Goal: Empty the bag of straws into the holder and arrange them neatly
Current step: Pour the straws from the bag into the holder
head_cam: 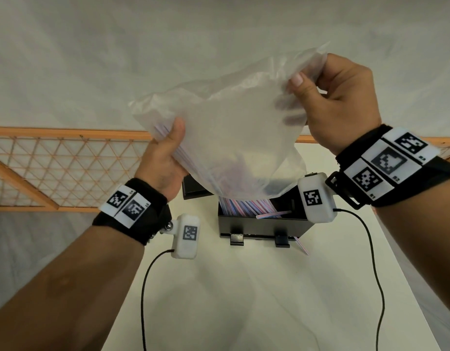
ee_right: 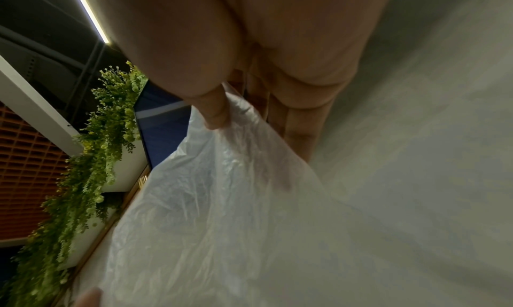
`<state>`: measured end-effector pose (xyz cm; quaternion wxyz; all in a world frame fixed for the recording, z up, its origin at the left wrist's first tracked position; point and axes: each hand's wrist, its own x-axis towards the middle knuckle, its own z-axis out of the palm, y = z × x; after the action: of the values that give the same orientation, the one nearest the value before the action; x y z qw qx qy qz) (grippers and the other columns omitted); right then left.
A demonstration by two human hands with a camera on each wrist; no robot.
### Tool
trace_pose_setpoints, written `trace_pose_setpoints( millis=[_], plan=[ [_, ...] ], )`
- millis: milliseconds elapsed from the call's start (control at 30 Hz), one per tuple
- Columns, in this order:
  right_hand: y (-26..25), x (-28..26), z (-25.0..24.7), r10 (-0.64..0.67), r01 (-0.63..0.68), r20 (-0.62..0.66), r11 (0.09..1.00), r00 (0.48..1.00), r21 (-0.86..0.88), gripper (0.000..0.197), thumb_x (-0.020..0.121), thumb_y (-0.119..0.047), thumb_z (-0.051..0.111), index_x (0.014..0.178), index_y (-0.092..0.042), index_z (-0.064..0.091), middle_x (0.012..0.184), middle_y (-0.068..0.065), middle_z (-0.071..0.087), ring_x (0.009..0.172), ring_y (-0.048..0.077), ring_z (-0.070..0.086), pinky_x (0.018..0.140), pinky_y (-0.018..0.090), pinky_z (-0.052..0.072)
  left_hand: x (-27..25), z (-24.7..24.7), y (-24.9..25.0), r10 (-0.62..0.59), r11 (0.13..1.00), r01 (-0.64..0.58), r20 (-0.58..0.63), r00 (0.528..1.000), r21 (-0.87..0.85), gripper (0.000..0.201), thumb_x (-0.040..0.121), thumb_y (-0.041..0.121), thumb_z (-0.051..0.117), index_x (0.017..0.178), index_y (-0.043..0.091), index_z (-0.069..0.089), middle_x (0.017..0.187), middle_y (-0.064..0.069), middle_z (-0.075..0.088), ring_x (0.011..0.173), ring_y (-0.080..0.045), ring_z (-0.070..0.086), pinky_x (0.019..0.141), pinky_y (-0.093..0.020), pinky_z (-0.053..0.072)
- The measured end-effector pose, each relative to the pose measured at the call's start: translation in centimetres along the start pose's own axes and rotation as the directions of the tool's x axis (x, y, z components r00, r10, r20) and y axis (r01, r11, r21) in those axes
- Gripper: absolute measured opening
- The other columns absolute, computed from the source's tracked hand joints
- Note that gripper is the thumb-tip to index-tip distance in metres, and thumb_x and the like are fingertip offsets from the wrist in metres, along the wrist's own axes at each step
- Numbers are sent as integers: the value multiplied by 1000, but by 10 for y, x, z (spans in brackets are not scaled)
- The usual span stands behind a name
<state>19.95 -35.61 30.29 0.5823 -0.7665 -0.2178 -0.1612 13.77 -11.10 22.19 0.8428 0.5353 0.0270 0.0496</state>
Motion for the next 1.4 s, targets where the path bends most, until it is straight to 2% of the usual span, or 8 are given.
trace_pose_setpoints(
  millis=[100, 233, 333, 433, 600, 800, 1067, 1400],
  plan=[
    [1, 1, 5, -25, 28, 52, 998, 998, -54, 22, 95, -17, 65, 88, 4, 62, 91, 30, 65, 73, 31, 71, 52, 31, 57, -1, 5, -17, -107, 994, 107, -61, 992, 3, 51, 104, 45, 45, 143, 13, 54, 133, -7, 68, 124, -24, 64, 102, -46, 50],
    [3, 2, 8, -32, 38, 77, 996, 997, -80, 22, 95, -16, 65, 89, 5, 63, 91, 30, 64, 75, 34, 70, 54, 34, 59, 1, 7, -27, -187, 980, 191, -82, 979, 45, 42, 107, 46, 36, 134, 24, 59, 122, 2, 73, 115, -16, 69, 100, -47, 52],
    [0, 4, 7, -35, 44, 82, 992, 996, -117, 22, 95, -16, 64, 91, 6, 64, 86, 22, 65, 70, 21, 67, 54, 24, 54, 2, 4, -35, -301, 950, 305, -61, 952, 72, 48, 106, 52, 34, 143, 27, 51, 131, 0, 69, 121, -23, 66, 108, -57, 44],
    [-2, 8, 6, -30, 42, 93, 991, 995, -130, 18, 95, -15, 63, 91, 2, 64, 79, 5, 61, 66, 5, 61, 53, 19, 50, 0, 7, -38, -330, 940, 331, -27, 944, 85, 48, 105, 50, 38, 144, 25, 50, 133, -2, 68, 122, -24, 65, 109, -57, 43],
    [1, 10, 1, 35, -11, 123, 982, 992, -188, 16, 95, -17, 64, 90, -2, 65, 82, 2, 61, 65, 3, 61, 52, 19, 51, 0, 5, -29, -198, 975, 203, -59, 978, 87, 67, 86, 51, 64, 143, 18, 51, 131, -4, 69, 122, -22, 65, 104, -48, 47],
    [15, 4, 0, 119, -101, 49, 956, 992, -276, 21, 87, -31, 68, 75, -14, 63, 84, 6, 70, 71, 26, 73, 61, 47, 61, 4, 1, -17, -196, 978, 199, -61, 979, 61, 59, 94, 59, 51, 144, 28, 49, 132, 2, 68, 122, -18, 65, 106, -46, 46],
    [13, -1, -7, 183, -178, 7, 964, 983, -200, 23, 84, -30, 68, 73, -10, 61, 81, 5, 71, 67, 31, 73, 58, 57, 59, 6, 13, -12, -233, 969, 237, -56, 971, 70, 41, 96, 61, 47, 129, 40, 57, 125, 12, 71, 122, -12, 63, 98, -42, 47],
    [-8, 8, -8, 128, -129, -16, 975, 992, -180, 35, 79, -38, 69, 95, -7, 63, 97, 13, 70, 74, 31, 73, 61, 58, 58, 10, 13, -23, -347, 925, 345, -18, 938, 157, 86, 69, 79, 60, 145, 42, 47, 138, 10, 63, 128, -21, 59, 117, -54, 32]
  ],
)
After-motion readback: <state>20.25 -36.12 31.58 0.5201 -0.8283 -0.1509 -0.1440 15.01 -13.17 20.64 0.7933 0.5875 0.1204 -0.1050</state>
